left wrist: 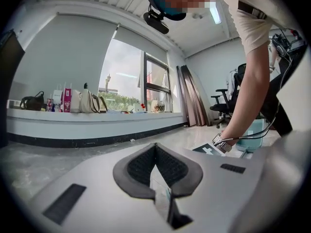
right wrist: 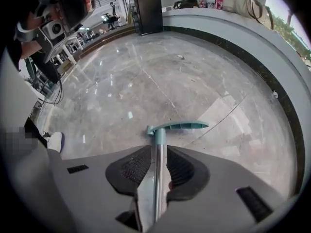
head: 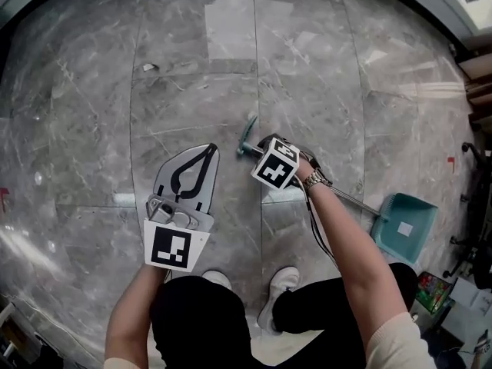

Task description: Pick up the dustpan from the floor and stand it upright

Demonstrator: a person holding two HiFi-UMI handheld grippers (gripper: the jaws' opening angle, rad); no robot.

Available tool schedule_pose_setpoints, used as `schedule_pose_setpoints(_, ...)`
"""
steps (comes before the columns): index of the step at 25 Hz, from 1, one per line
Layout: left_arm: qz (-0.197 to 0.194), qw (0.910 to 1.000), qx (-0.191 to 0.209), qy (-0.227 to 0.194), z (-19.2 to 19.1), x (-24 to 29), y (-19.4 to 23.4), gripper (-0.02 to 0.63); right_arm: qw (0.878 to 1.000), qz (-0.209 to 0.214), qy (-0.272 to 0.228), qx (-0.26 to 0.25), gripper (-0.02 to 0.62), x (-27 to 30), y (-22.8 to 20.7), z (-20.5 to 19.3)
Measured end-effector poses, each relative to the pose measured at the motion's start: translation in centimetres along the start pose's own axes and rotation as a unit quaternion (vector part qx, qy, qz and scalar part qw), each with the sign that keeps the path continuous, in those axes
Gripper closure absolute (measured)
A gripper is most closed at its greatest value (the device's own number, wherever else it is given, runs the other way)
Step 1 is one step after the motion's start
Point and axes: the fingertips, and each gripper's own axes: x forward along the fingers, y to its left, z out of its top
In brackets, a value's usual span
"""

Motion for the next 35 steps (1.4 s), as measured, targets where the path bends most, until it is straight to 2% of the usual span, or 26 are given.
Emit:
schedule_pose_setpoints(2, -0.017, 0.9992, 0.037, 0.006, -1.5, 0.5, 0.2, 0.595, 1.000, 0.004, 0.012, -0.003, 0.508, 1.5, -0.2, -0.5)
schedule_pose_setpoints(5, -0.028, 0.9980, 0.057, 0.006, -2.6, 0.8, 0.1, 0.595, 0.999, 0.003, 0.029, -0.023, 0.508, 3.1, 0.0, -0.7)
schedule_pose_setpoints(9, -0.037, 0.9983, 0.046, -0.003, -3.0, 0.9, -1.0, 0.595, 0.999, -0.008, 0.037, -0.024, 0.508, 4.2, -0.1, -0.8)
schedule_pose_setpoints(13, -0.035, 0.9978, 0.056, -0.001, -3.7, 1.2, -1.1, 0.595, 1.000, -0.008, 0.023, 0.000, 0.509, 4.3, -0.6, -0.4)
schedule_pose_setpoints(20, -0.030, 0.9977, 0.061, -0.006, -4.2, 1.7, -1.0, 0.595, 1.000, -0.007, 0.022, -0.002, 0.509, 4.8, -0.6, -0.5)
schedule_pose_setpoints(29, -0.025, 0.9979, 0.060, -0.005, -3.4, 2.6, -0.6, 0.595, 0.999, -0.035, -0.031, 0.010, 0.509, 2.6, -1.6, 0.1)
schedule_pose_setpoints(30, -0.020, 0.9986, 0.049, -0.007, -2.8, 2.7, -0.6, 0.595, 0.999, -0.037, -0.036, 0.014, 0.509, 1.8, -1.7, 0.1)
schedule_pose_setpoints(31, -0.008, 0.9997, 0.018, -0.013, -1.8, 2.8, -0.4, 0.595, 0.998, -0.038, -0.042, 0.018, 0.509, 0.7, -1.9, 0.2)
schedule_pose_setpoints(33, 0.027, 0.9974, -0.063, -0.022, 0.9, 2.7, 0.0, 0.595, 0.998, -0.032, -0.059, 0.015, 0.509, -2.6, -1.8, 1.0)
schedule_pose_setpoints(34, 0.035, 0.9960, -0.081, -0.017, 2.5, 2.4, -0.1, 0.595, 0.997, -0.025, -0.071, 0.013, 0.509, -4.5, -1.4, 1.6)
schedule_pose_setpoints(35, 0.034, 0.9961, -0.081, -0.008, 4.2, 2.0, -0.4, 0.595, 0.996, -0.019, -0.087, 0.012, 0.509, -6.7, -1.0, 2.1)
